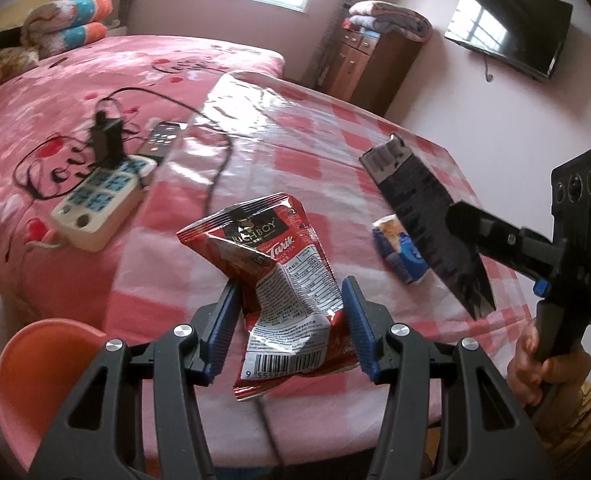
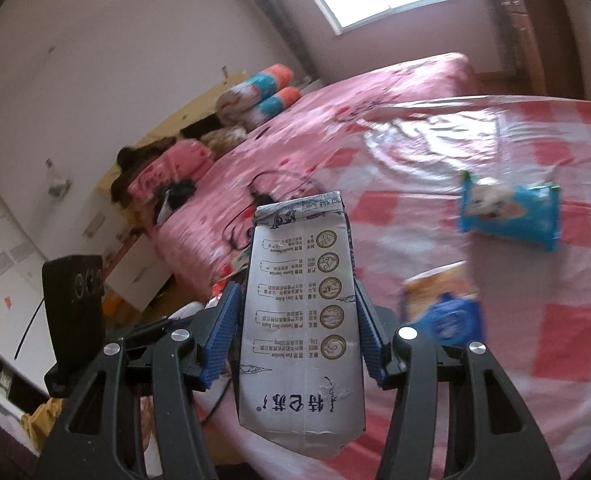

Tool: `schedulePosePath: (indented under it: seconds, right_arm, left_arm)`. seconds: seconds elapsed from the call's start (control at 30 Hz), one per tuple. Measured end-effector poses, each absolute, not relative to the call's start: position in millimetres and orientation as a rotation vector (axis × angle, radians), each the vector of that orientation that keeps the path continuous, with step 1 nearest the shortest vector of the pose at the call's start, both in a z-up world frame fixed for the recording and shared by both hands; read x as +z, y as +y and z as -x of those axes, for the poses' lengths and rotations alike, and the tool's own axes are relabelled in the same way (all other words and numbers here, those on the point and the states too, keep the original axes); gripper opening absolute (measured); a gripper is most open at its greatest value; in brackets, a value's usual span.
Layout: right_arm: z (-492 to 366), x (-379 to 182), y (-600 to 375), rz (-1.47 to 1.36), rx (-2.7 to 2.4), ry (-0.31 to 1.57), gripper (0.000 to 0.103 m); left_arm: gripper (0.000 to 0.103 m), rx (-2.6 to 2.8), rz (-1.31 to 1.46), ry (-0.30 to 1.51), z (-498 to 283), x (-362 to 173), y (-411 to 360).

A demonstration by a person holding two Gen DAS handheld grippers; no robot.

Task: Collect trash
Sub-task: 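Carry both bags over the pink bucket and open both tools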

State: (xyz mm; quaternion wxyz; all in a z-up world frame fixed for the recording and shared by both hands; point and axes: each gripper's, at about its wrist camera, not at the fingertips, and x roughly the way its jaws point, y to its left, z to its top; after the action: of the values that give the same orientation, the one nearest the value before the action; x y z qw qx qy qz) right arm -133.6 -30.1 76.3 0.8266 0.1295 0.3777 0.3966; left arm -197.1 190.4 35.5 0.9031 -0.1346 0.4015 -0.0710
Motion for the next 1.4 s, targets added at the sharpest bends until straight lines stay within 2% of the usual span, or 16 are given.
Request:
schedulePosePath:
  seconds: [0.4,0.9,0.93,0.97,1.0,1.1,1.4]
  right_arm:
    - [161,73,60,-0.189,1.045,0.892,0.056]
    - [195,55,160,-0.107,1.25,1.027,0.057]
    - [197,54,165,-0.103,1.259,1.033,0.06]
    - [199,51,170,-0.097,1.262,1.042,0.075]
    - [203,47,175,-0.075,1.261,1.046,0.085]
    - [214,45,175,-0.02,1.264,1.02,0.086]
    - [204,44,130,-0.079,1.144,0.961,0.09]
  left_arm:
    - [0.053,0.014,0.333,0.85,247,23,263]
    - [0.054,0.225,0.434,0.928,295,-29,338]
    - [0.054,0.225,0.445,0.935,296,-33,341]
    - [0.056,0.234,0.462,0.946,297,-40,346]
    - [0.06,0.245,0.474,0.951,298,-45,349]
    - [0.067,0.278,0.519,0.956,301,-58,362]
    - [0.076,0.341,0.497,0.929,306,-57,370]
